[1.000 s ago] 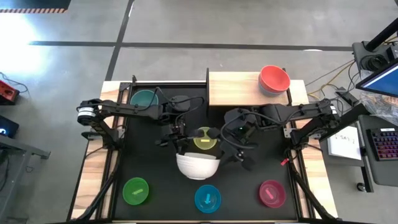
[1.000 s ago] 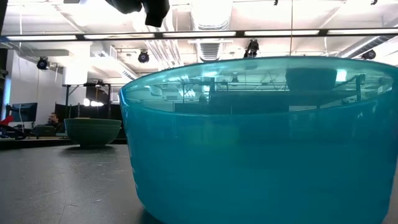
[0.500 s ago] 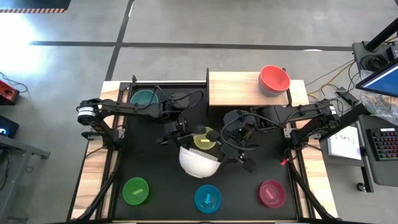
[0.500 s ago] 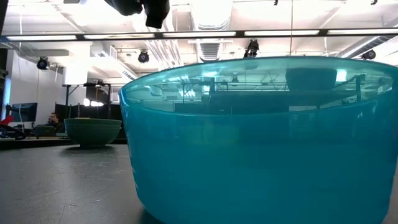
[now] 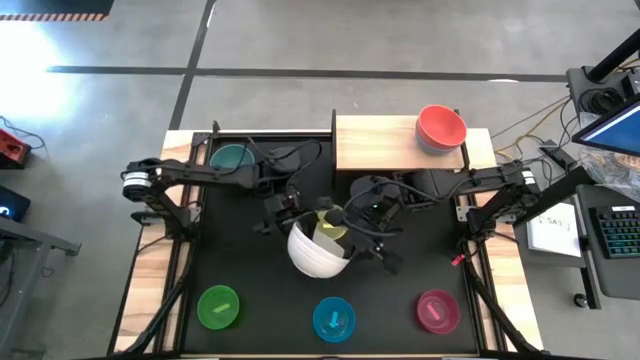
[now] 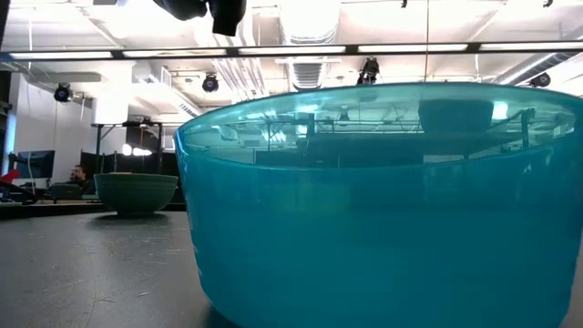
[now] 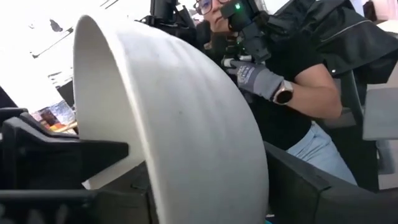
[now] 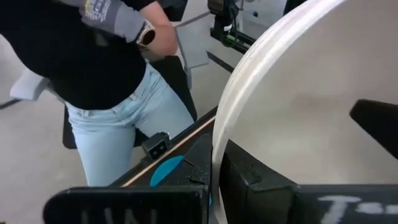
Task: Place and stack bowls onto a shelf
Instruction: Stack the white bowl on top of the orange stacked bowls on the shelf
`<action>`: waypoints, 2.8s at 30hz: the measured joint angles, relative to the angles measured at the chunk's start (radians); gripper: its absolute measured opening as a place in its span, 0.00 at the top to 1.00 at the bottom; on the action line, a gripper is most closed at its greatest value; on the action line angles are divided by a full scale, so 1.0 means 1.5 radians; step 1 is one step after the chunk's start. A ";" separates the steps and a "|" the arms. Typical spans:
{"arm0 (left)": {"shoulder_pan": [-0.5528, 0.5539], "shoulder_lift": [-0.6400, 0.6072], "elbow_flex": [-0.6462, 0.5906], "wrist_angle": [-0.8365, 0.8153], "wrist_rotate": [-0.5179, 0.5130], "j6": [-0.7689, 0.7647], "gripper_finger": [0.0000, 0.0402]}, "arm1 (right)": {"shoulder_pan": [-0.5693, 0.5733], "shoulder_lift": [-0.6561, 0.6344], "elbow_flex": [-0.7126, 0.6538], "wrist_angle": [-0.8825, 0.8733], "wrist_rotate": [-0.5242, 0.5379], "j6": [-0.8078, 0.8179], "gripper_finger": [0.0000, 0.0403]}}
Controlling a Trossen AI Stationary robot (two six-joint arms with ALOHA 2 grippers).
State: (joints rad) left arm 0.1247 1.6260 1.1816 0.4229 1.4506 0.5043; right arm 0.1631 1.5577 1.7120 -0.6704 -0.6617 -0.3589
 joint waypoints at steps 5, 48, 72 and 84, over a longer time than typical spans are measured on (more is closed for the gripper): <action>0.021 -0.012 0.000 -0.004 0.002 -0.035 0.51 | 0.000 0.000 0.000 0.000 -0.017 0.013 0.98; 0.166 -0.018 0.000 -0.003 0.016 -0.343 0.51 | -0.339 -0.151 -0.001 -0.445 0.706 0.333 0.98; 0.219 -0.018 0.020 -0.003 0.017 -0.328 0.51 | -0.477 -0.108 -0.013 -0.516 0.720 0.331 0.98; 0.221 -0.018 0.020 -0.003 0.017 -0.328 0.51 | -0.514 -0.108 -0.013 -0.589 0.697 0.388 0.98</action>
State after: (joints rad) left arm 0.4557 1.5986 1.2117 0.4182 1.4761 0.0124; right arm -0.6085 1.3956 1.6928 -1.5539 0.3831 0.2230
